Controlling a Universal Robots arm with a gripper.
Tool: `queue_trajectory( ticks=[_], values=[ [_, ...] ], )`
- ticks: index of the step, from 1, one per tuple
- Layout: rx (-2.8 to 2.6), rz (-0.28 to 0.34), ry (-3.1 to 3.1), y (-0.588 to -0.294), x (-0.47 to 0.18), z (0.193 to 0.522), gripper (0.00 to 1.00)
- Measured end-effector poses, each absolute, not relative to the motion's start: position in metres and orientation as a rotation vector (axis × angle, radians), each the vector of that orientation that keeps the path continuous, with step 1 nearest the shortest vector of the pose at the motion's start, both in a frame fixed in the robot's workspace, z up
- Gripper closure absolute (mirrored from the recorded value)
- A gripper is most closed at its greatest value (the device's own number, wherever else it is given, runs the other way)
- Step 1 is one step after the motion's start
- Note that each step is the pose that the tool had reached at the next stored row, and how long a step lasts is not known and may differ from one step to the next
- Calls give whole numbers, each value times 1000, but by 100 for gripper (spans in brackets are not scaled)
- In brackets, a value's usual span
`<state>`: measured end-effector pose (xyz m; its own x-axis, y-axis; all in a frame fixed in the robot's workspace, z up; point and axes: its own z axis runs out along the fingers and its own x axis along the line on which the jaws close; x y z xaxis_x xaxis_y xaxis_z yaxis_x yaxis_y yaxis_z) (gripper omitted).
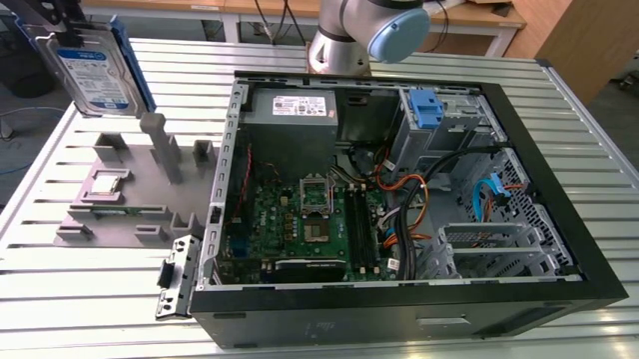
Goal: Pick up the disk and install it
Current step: 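Pick up the disk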
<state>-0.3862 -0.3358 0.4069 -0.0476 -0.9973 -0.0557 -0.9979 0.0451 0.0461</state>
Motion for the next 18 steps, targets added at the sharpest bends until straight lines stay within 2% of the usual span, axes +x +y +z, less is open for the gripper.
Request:
queue_trajectory(
  ticks=[18],
  values=[
    [-2162, 113, 2265, -336, -386, 423, 65]
  ],
)
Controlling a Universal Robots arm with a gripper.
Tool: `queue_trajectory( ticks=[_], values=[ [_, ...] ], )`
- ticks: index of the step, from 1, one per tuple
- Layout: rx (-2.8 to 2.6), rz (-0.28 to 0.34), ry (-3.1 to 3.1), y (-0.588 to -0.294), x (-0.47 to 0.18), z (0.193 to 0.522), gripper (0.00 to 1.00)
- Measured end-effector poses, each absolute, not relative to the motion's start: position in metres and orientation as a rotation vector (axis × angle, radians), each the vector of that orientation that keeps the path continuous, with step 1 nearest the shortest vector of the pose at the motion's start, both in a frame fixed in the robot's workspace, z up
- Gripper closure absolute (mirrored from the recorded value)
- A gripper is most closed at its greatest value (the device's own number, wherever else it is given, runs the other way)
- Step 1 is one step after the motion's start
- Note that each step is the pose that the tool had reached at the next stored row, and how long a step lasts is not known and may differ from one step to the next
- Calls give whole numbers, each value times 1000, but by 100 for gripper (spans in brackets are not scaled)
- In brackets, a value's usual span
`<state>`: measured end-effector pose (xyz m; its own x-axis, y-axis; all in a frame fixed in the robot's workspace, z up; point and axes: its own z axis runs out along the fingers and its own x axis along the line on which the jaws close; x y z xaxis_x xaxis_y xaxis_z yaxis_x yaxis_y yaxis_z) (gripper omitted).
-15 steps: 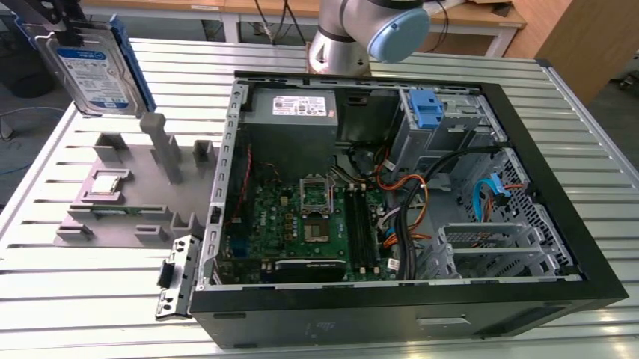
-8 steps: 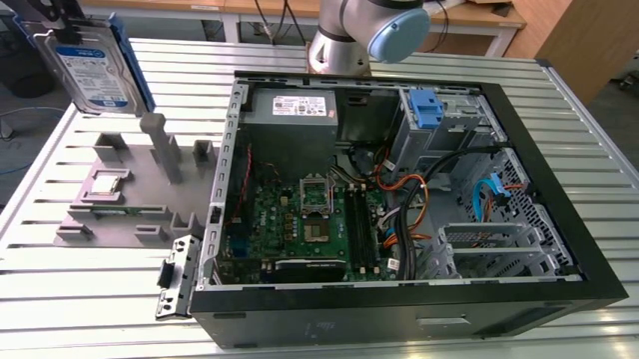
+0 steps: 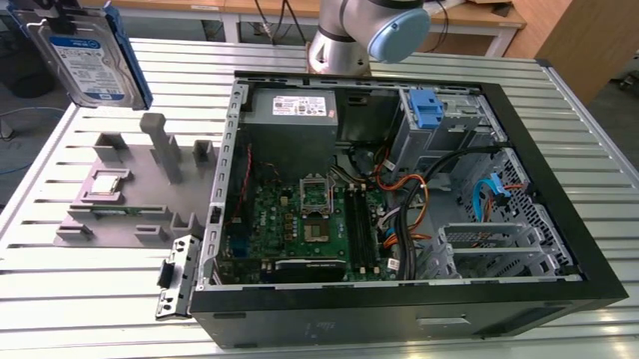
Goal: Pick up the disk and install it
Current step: 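Pick up the disk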
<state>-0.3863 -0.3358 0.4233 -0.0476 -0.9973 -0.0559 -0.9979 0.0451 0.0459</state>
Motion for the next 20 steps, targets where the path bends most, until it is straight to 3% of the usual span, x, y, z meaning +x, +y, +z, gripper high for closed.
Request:
queue_trajectory(
  ticks=[20],
  values=[
    [-2162, 113, 2265, -336, -386, 432, 65]
  ],
)
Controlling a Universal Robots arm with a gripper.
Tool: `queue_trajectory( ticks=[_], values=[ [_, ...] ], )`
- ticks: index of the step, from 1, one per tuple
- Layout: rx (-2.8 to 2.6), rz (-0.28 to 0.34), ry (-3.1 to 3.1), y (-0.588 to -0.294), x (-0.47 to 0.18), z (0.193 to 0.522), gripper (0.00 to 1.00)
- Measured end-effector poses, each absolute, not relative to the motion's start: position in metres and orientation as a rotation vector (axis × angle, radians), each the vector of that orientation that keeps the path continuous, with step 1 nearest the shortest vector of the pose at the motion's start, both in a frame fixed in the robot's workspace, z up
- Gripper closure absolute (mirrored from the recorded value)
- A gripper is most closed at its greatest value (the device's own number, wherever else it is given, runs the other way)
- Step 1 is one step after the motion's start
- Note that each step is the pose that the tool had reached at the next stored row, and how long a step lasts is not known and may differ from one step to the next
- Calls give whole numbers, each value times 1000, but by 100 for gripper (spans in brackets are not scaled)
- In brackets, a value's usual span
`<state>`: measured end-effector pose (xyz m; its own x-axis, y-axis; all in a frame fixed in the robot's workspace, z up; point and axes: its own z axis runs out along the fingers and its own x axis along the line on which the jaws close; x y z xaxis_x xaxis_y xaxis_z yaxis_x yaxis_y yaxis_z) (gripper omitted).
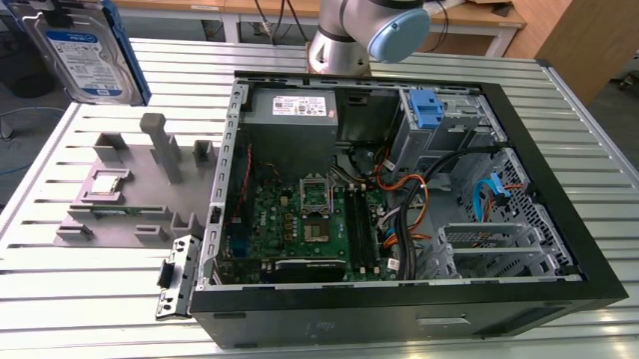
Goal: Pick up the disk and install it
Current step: 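Pick up the disk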
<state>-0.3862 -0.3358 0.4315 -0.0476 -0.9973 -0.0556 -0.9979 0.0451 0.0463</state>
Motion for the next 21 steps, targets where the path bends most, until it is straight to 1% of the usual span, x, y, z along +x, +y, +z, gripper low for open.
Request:
queue_trajectory(
  ticks=[14, 21],
  values=[
    [-2162, 112, 2265, -336, -386, 452, 65],
    [-2162, 113, 2265, -336, -386, 454, 65]
  ],
)
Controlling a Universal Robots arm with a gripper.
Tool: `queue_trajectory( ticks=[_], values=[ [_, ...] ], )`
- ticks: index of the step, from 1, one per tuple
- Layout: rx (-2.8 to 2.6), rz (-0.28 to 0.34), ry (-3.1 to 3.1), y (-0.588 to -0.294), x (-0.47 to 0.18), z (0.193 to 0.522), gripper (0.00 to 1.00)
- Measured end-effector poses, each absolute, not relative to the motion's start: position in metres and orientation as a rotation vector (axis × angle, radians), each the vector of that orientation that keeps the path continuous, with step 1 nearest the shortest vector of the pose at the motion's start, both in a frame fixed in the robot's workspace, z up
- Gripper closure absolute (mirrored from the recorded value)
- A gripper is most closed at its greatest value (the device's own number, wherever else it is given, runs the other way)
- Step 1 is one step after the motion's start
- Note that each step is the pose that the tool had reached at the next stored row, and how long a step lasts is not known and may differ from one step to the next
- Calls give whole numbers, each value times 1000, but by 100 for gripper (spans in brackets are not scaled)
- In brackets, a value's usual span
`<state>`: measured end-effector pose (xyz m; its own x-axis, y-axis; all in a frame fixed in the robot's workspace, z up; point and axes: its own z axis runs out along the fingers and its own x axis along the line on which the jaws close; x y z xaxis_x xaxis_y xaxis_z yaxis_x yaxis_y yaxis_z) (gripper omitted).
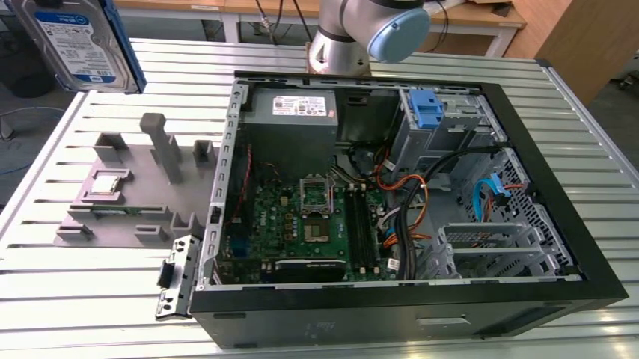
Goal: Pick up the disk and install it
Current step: 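Pick up the disk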
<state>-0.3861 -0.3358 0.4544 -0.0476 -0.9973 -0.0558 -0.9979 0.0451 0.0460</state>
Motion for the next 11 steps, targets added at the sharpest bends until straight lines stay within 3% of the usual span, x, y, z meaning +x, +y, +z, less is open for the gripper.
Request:
queue_trajectory(
  ticks=[11],
  values=[
    [-2162, 113, 2265, -336, -386, 458, 65]
  ],
)
